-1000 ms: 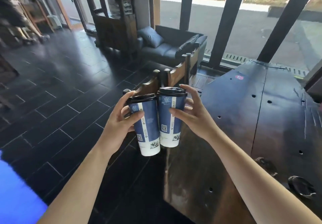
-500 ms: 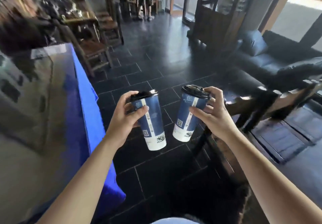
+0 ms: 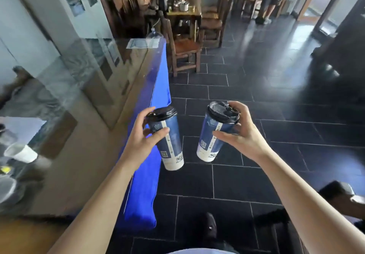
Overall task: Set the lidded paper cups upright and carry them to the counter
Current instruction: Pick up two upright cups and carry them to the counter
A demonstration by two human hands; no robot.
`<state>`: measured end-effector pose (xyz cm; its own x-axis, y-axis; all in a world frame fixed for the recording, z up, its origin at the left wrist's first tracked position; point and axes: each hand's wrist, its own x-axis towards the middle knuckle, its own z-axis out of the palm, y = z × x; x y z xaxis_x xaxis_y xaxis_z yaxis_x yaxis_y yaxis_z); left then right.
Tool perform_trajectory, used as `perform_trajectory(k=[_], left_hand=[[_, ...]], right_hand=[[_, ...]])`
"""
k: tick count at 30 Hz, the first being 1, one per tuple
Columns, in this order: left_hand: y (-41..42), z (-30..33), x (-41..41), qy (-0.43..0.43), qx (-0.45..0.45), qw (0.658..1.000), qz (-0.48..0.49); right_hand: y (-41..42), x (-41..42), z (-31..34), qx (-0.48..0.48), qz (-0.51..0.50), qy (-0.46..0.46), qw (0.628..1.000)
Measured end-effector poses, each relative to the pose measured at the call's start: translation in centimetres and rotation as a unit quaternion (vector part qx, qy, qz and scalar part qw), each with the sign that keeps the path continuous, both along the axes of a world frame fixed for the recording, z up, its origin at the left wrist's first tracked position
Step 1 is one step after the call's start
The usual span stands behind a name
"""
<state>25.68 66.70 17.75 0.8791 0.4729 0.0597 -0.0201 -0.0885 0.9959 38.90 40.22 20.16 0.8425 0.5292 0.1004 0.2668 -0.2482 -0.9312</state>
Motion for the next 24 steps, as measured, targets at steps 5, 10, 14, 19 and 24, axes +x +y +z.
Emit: perform_trajectory(k=[5, 10, 14, 19, 24], left_hand=[[0.1, -0.2, 2.6, 0.008, 0.027, 0.996, 0.086], [1.2, -0.6, 3.6, 0.036, 0.061, 0.986, 0.152], [3.1, -1.1, 4.0, 0.062, 0.087, 0.971, 0.215], [6.5, -3.1, 3.9, 0.09, 0.103, 0.945, 0.296], [12.5, -6.6, 3.8, 0.115, 0.12, 0.923, 0.348]], right_hand=[[3.0, 7.5, -0.1, -0.009, 0.1, 0.003, 0.995], [7.4, 11.7, -0.8, -0.026, 0.171, -0.003, 0.985], [11.5, 13.9, -2.1, -0.026, 0.209, -0.008, 0.977], [18.0, 16.6, -4.4, -0.026, 0.236, 0.004, 0.971], [26.3, 18.9, -6.6, -0.044, 0.287, -0.041, 0.956]])
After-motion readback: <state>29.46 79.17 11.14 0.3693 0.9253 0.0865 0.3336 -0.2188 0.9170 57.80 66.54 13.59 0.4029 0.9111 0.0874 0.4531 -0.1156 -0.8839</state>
